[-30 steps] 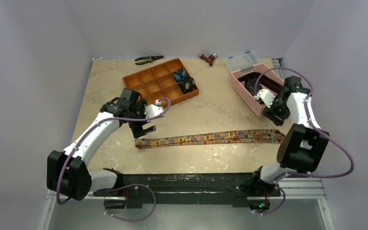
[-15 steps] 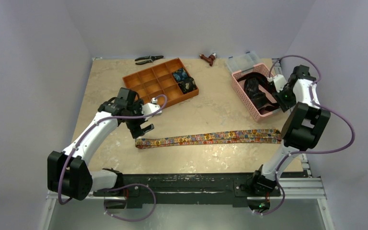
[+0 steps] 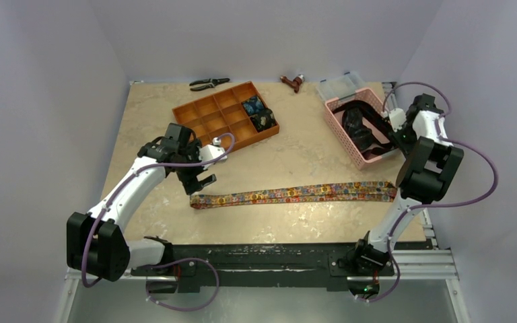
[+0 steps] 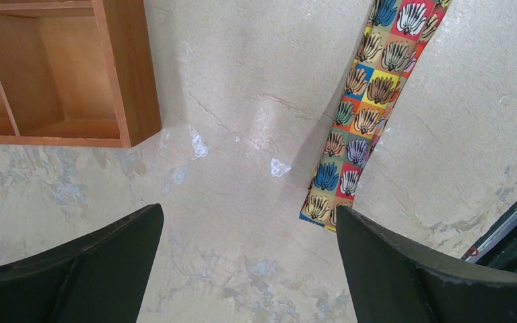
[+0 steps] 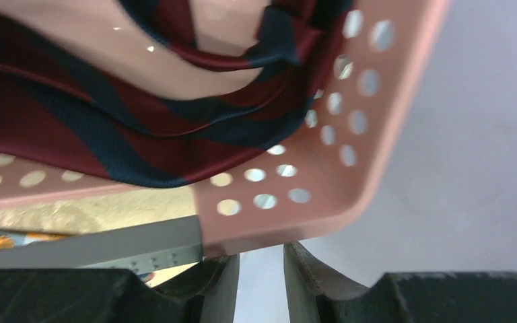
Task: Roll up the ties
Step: Move the bin to the center of the board.
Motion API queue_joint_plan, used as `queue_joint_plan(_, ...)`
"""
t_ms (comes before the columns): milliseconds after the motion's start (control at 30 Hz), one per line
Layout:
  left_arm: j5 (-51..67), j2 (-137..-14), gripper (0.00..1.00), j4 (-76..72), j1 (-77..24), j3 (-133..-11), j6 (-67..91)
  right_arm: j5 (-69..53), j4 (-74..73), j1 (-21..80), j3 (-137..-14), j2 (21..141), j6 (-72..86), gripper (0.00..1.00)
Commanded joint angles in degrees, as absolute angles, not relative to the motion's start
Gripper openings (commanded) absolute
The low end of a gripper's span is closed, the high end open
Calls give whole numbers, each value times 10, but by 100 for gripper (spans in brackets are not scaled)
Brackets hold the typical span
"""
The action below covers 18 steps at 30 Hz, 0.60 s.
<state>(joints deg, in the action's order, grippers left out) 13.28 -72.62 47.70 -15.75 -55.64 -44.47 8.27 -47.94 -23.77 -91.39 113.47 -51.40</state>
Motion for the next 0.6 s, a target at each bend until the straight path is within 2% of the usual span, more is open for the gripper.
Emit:
queue_joint_plan(0, 136, -720, 100, 476, -153, -572, -438, 3, -500, -202, -859, 1096, -537, 29)
queue_joint_plan(133, 137, -718, 100, 471, -153, -568, -436, -68, -541, -169, -795, 1048, -584, 23)
queue_joint_plan(300, 142, -726, 100, 466, -153, -569, -435, -135, -555, -95, -757, 1016, -577, 23)
queue_joint_plan(433, 145, -733, 100, 464, -153, -575, -435, -185, -549, -37, -777, 1004, -540, 25)
queue_joint_plan(567, 149, -739, 100, 466, -153, -583, -432, -263, -565, -15, -846, 995, -480, 25)
